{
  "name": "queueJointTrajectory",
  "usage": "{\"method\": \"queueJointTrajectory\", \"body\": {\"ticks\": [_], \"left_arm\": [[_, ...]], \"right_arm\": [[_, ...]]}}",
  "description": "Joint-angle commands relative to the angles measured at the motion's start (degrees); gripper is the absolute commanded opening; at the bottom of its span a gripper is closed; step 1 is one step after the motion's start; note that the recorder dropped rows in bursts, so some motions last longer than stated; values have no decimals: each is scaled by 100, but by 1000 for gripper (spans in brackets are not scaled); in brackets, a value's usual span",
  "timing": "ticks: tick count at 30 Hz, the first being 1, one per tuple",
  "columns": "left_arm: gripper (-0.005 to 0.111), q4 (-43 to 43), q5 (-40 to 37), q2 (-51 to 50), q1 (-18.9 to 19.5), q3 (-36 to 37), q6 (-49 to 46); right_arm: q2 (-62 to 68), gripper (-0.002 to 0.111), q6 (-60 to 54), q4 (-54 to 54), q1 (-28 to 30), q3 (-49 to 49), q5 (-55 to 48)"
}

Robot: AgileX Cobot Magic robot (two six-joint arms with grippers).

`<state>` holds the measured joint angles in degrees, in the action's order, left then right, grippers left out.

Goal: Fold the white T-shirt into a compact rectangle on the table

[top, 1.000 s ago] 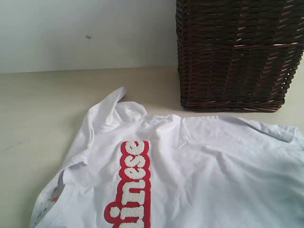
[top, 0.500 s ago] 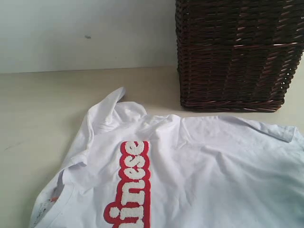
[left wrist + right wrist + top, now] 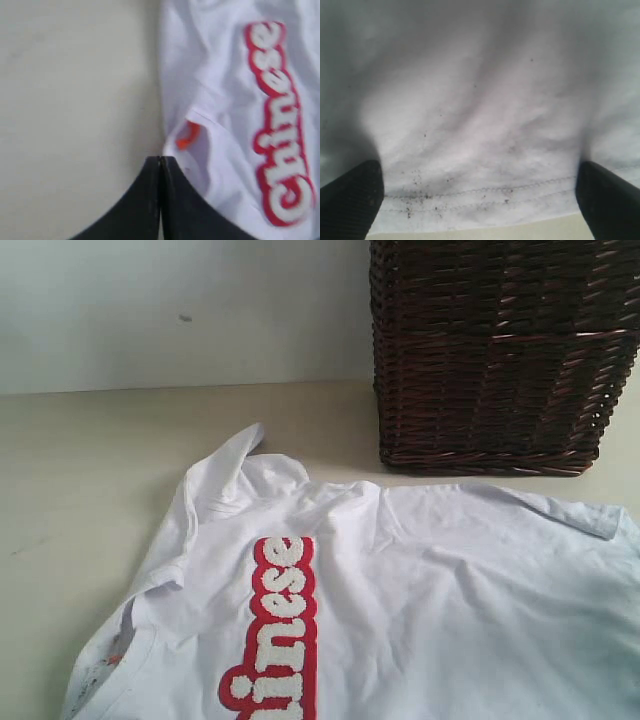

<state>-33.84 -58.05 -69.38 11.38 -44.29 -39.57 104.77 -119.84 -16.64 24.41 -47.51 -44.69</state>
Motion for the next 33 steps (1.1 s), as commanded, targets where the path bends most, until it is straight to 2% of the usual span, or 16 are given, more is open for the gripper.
{"method": "queueJointTrajectory", "body": {"ticks": [1, 7, 9, 12, 15, 20, 23, 30, 33], "left_arm": [[0, -300, -1192, -614, -19, -319, -560], [0, -35, -1018, -749, -19, -237, -1255], [0, -461, -820, -749, -19, -237, -1812], [0, -1666, -719, -735, -64, -237, -3098], [0, -2392, -377, -735, -422, -237, -3807], [0, -2351, 1051, -950, -1518, -237, -4586], [0, -2381, 1212, -1109, -1952, -237, -4705], [0, -2529, 1289, -1400, -2072, -237, -4692], [12, -2505, 1180, -1671, -2072, -237, -4775]], "right_arm": [[64, 103, 1, 45, 23, 28, -98], [64, 103, 1, 45, 23, 28, -98], [64, 103, 1, 45, 23, 28, -98], [64, 103, 1, 45, 23, 28, -98], [64, 103, 1, 45, 23, 28, -98], [64, 103, 1, 45, 23, 28, -98], [64, 103, 1, 45, 23, 28, -98], [64, 103, 1, 45, 23, 28, -98], [64, 103, 1, 45, 23, 28, -98]]}}
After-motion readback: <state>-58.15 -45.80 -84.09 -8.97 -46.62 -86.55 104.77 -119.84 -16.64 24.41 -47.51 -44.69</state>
